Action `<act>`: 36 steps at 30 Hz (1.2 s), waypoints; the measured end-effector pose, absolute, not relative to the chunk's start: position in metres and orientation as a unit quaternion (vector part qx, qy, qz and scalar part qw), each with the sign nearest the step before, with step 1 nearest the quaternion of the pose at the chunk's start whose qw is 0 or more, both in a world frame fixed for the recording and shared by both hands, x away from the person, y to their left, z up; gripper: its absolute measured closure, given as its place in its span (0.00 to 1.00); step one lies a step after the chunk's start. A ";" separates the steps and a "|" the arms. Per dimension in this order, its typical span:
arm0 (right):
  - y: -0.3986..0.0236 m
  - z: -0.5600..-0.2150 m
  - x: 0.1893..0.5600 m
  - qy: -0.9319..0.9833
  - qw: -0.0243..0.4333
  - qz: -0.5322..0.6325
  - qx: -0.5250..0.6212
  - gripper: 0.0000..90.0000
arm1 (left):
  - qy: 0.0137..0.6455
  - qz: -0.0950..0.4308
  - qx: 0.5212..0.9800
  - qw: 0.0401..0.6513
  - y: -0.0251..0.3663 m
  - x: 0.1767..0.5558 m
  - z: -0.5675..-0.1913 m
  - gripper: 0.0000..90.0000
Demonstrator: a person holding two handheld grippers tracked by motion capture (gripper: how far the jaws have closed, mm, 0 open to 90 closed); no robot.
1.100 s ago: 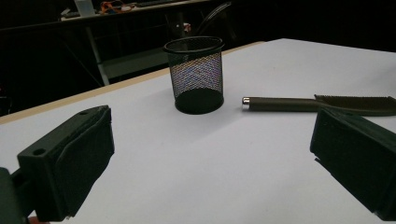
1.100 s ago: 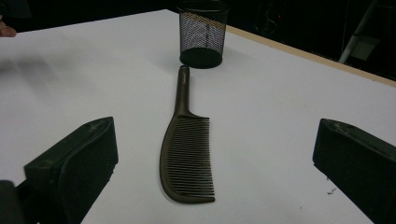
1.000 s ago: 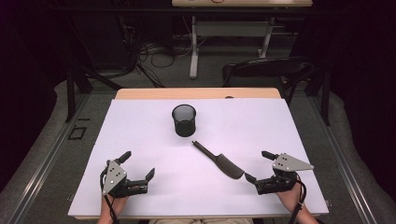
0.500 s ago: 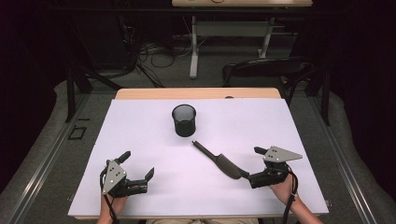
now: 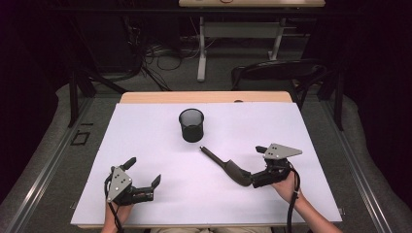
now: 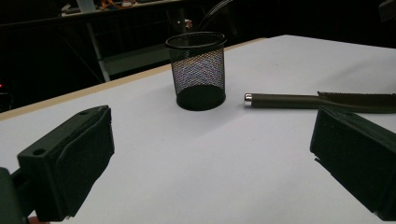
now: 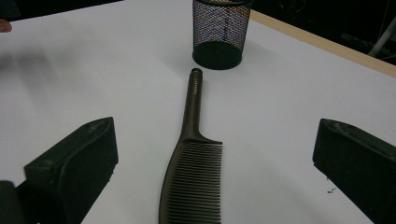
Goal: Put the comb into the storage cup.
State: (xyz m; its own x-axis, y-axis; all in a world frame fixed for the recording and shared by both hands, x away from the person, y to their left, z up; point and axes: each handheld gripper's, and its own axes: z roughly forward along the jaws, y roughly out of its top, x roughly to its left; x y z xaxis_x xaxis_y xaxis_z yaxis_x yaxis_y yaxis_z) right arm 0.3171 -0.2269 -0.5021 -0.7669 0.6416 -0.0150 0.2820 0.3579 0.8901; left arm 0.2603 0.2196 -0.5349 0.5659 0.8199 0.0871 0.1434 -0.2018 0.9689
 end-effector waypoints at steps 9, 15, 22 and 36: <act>-0.219 -0.501 0.327 0.807 0.177 0.485 0.286 0.00 | 0.341 0.320 0.706 0.532 0.220 0.259 -0.535 0.00; -0.212 -0.499 0.333 0.811 0.174 0.482 0.282 0.00 | 0.342 0.319 0.706 0.532 0.220 0.260 -0.535 0.00; -0.205 -0.496 0.341 0.813 0.172 0.481 0.279 0.00 | 0.342 0.318 0.706 0.532 0.220 0.260 -0.535 0.00; -0.183 -0.493 0.360 0.823 0.163 0.473 0.270 0.00 | 0.341 0.320 0.706 0.532 0.220 0.260 -0.535 0.00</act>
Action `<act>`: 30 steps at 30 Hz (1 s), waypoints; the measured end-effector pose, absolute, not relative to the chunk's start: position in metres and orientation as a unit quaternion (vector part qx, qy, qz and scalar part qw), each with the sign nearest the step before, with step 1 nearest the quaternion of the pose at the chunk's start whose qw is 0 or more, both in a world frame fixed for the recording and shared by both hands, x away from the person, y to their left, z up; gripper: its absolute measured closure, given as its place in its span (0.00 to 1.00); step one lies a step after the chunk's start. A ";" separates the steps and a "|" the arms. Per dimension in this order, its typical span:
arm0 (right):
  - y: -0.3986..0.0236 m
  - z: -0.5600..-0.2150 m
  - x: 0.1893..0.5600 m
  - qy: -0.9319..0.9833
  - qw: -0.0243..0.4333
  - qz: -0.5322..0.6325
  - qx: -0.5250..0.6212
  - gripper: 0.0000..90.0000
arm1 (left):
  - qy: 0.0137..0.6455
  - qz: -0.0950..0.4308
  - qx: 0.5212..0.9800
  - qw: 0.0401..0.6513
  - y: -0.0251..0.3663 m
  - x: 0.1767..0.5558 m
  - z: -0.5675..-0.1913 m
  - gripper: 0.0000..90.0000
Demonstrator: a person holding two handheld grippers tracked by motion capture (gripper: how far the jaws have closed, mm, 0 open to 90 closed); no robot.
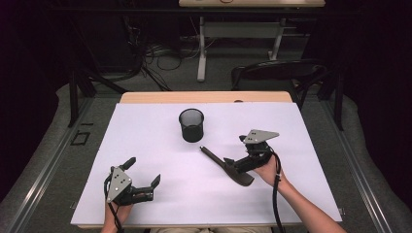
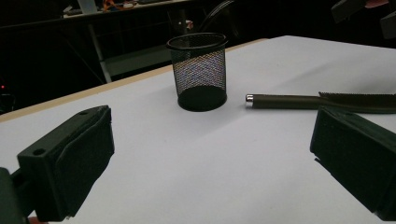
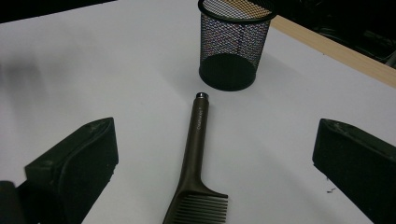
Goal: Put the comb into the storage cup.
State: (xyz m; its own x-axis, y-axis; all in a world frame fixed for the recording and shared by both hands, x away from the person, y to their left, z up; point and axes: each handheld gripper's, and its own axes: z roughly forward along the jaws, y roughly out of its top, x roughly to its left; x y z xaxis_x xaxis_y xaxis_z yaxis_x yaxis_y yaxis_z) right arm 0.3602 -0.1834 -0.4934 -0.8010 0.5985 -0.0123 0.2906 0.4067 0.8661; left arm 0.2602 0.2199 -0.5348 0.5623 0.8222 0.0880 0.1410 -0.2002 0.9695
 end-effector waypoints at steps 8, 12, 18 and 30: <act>-0.172 -0.497 0.373 0.828 0.155 0.465 0.272 0.00 | 0.341 0.319 0.707 0.531 0.220 0.261 -0.535 0.00; -0.165 -0.496 0.378 0.832 0.157 0.459 0.269 0.04 | 0.341 0.320 0.707 0.531 0.220 0.261 -0.535 0.00; -0.156 -0.495 0.386 0.837 0.159 0.450 0.268 0.17 | 0.341 0.319 0.707 0.531 0.220 0.261 -0.535 0.00; -0.139 -0.502 0.404 0.853 0.155 0.412 0.281 0.77 | 0.342 0.318 0.708 0.530 0.220 0.262 -0.535 0.00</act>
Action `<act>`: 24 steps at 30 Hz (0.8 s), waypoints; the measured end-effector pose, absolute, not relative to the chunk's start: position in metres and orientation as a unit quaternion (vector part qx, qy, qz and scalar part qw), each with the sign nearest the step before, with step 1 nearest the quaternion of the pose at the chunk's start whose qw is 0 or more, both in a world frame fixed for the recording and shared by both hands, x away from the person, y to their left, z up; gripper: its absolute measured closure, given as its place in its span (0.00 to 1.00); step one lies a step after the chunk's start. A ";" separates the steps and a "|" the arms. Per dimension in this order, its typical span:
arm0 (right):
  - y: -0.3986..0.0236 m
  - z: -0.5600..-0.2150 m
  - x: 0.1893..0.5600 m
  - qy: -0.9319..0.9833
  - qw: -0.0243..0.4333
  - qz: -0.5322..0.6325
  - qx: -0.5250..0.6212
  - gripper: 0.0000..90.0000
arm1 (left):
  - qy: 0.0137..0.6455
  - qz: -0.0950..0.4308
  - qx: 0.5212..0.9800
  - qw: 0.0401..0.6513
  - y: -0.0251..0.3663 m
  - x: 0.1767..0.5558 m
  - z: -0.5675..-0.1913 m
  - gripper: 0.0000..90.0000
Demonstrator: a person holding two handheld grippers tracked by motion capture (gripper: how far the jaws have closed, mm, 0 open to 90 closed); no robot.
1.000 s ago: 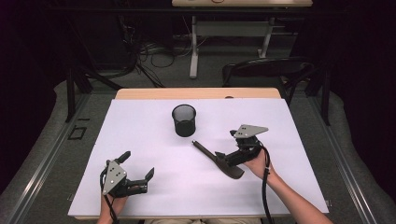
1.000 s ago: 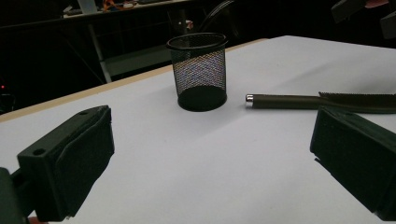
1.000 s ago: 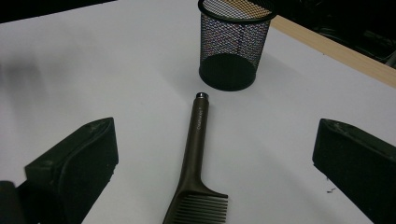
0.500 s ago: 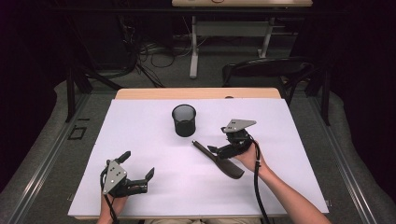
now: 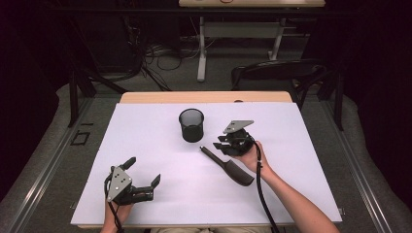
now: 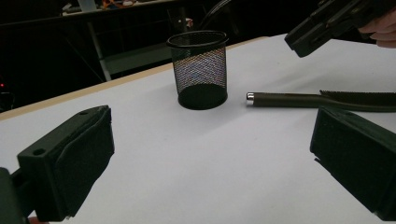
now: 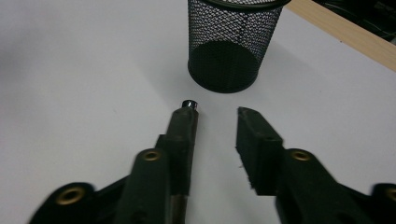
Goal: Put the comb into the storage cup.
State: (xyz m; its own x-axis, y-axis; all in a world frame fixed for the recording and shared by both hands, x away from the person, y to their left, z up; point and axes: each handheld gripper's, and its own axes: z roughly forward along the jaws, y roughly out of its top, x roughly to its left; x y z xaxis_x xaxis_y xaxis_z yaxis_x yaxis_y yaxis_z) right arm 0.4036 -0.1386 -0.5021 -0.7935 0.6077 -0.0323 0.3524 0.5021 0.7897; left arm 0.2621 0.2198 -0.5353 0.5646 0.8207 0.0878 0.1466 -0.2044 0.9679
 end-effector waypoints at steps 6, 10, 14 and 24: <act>-0.131 -0.506 0.411 0.856 0.154 0.400 0.289 0.99 | 0.340 0.317 0.710 0.529 0.218 0.263 -0.536 0.00; -0.125 -0.509 0.416 0.861 0.157 0.390 0.287 1.00 | 0.341 0.317 0.709 0.530 0.220 0.262 -0.536 0.00; -0.118 -0.513 0.420 0.867 0.157 0.378 0.285 1.00 | 0.341 0.318 0.709 0.530 0.220 0.263 -0.535 0.00; -0.100 -0.521 0.431 0.876 0.151 0.355 0.289 1.00 | 0.340 0.318 0.709 0.530 0.220 0.262 -0.535 0.00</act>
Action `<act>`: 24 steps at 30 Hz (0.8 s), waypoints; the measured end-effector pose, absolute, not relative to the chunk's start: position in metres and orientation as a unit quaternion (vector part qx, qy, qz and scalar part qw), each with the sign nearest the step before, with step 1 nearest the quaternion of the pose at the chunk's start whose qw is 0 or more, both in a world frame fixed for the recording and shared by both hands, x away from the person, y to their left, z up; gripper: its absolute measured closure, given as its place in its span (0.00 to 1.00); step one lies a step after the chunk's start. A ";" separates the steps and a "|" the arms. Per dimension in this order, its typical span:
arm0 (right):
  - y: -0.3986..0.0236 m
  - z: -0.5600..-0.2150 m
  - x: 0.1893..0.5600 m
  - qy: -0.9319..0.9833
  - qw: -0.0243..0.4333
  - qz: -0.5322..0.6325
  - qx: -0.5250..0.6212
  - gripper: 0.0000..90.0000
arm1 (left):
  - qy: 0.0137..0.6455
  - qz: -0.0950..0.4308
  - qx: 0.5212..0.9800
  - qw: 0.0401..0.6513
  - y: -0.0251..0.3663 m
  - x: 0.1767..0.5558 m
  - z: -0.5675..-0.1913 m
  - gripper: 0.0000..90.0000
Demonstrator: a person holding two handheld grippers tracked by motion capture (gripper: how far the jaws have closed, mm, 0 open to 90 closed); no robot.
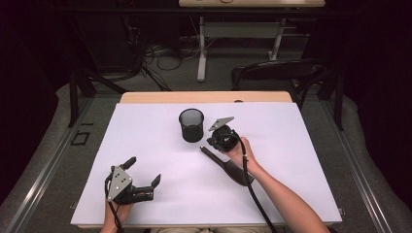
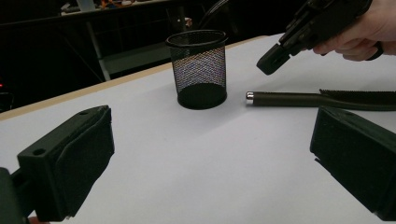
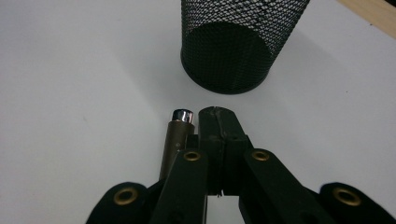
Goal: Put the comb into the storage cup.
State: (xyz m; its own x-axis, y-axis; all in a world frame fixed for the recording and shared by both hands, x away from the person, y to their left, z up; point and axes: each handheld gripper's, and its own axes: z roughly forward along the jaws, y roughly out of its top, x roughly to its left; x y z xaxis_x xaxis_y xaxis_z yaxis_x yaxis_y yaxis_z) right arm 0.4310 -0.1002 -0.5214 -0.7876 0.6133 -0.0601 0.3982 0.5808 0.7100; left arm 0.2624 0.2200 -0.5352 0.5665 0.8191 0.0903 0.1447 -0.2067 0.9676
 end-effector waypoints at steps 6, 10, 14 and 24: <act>-0.091 -0.527 0.433 0.881 0.150 0.343 0.290 1.00 | 0.340 0.318 0.709 0.530 0.220 0.263 -0.535 0.00; -0.088 -0.529 0.435 0.883 0.148 0.337 0.290 1.00 | 0.340 0.317 0.709 0.530 0.220 0.263 -0.535 0.00; -0.087 -0.531 0.436 0.885 0.146 0.330 0.294 1.00 | 0.340 0.318 0.710 0.529 0.220 0.263 -0.535 0.00; -0.083 -0.536 0.440 0.888 0.145 0.323 0.294 1.00 | 0.340 0.317 0.710 0.529 0.221 0.263 -0.535 0.00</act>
State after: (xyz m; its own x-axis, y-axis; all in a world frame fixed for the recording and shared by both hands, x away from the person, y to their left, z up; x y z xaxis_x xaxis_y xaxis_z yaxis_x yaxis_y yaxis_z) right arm 0.4397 -0.0829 -0.5361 -0.7854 0.6154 -0.0671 0.4284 0.6185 0.6587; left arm 0.2634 0.2209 -0.5354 0.5677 0.8183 0.0901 0.1485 -0.2094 0.9665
